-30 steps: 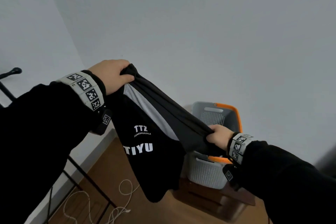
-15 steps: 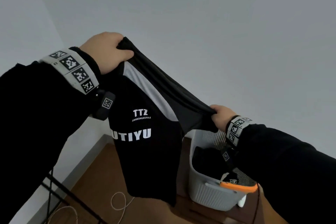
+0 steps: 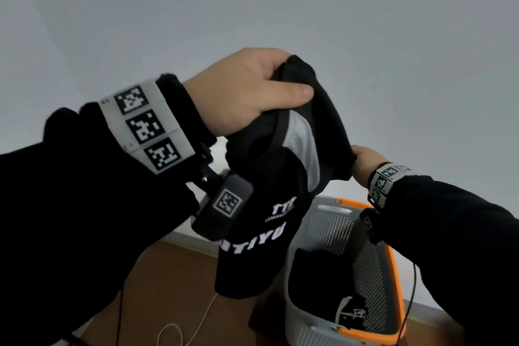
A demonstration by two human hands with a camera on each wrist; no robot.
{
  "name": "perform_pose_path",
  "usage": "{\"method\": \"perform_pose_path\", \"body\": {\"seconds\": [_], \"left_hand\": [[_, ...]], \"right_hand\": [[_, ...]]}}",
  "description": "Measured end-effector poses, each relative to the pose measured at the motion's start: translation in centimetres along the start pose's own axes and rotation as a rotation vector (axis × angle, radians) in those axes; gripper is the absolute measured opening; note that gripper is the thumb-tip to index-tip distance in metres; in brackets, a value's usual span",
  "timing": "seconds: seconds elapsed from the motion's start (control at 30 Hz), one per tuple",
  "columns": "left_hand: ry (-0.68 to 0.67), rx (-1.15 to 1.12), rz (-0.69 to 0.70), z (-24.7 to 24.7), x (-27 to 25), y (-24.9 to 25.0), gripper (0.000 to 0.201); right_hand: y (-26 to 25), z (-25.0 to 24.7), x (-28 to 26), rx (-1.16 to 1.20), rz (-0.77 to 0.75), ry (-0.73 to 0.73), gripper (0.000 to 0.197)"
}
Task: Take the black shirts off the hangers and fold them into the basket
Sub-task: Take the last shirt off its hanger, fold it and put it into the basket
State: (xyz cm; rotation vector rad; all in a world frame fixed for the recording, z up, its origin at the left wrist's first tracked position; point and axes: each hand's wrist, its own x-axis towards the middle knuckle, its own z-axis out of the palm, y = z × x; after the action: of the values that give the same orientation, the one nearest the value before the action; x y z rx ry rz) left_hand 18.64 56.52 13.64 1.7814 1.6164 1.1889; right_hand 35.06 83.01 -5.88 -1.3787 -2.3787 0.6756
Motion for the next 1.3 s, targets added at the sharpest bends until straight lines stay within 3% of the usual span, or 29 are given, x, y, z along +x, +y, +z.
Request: {"method": "perform_pose_path", "body": {"seconds": [0.17, 0.27, 0.37, 0.43, 0.53, 0.67, 0.8, 0.9, 1.0, 1.1, 1.13, 1.3], "left_hand": [[-0.288, -0.289, -0.086, 11.6, 2.1, 0.0, 0.014], [-0.480, -0.288, -0.183, 20.1, 2.8, -1.1, 0.008], [-0.614, -0.090, -0.185, 28.5, 3.5, -3.2, 0.011], [-0.698, 0.015, -0.196, 33.4, 3.7, -4.6, 0.021], [-0.760, 0.070, -0.336, 40.0, 3.5, -7.3, 0.032], [-0.825, 0.029, -0.497, 46.3, 3.0, -11.5, 0.042], [-0.816, -0.101, -0.669, 49.4, 1.2, -14.3, 0.051], [-0.721, 0.033, -0.641, 49.4, 0.2, -16.1, 0.041], [-0.508, 0.103, -0.585, 47.4, 0.1, -17.0, 0.026], [-0.357, 0.249, -0.502, 44.3, 0.0, -18.0, 0.025], [-0.359, 0.321, -0.470, 43.6, -0.2, -18.4, 0.030], [-0.589, 0.545, -0.489, 43.8, -2.3, -20.0, 0.064]], "right_hand": [[8.5, -2.1, 1.6, 0.044, -0.029, -0.097, 0.036], [13.3, -3.1, 0.5, 0.047, -0.109, -0.161, 0.037], [17.8, -3.5, -0.5, -0.036, -0.193, -0.270, 0.039], [20.5, -2.8, -0.8, -0.057, -0.184, -0.335, 0.041], [23.7, -1.2, -1.6, -0.019, -0.131, -0.373, 0.044], [26.3, 0.5, -2.6, 0.105, 0.069, -0.399, 0.052], [28.2, 2.1, -3.3, 0.270, 0.169, -0.312, 0.047], [29.1, 3.3, -3.9, 0.497, 0.277, -0.233, 0.041], [29.8, 4.8, -4.0, 0.750, 0.436, -0.198, 0.026], [29.9, 5.9, -4.3, 0.712, 0.428, -0.143, 0.018], [29.9, 6.3, -4.4, 0.711, 0.434, -0.121, 0.010], [32.2, 8.2, -4.5, 0.782, 0.627, -0.319, 0.045]]}}
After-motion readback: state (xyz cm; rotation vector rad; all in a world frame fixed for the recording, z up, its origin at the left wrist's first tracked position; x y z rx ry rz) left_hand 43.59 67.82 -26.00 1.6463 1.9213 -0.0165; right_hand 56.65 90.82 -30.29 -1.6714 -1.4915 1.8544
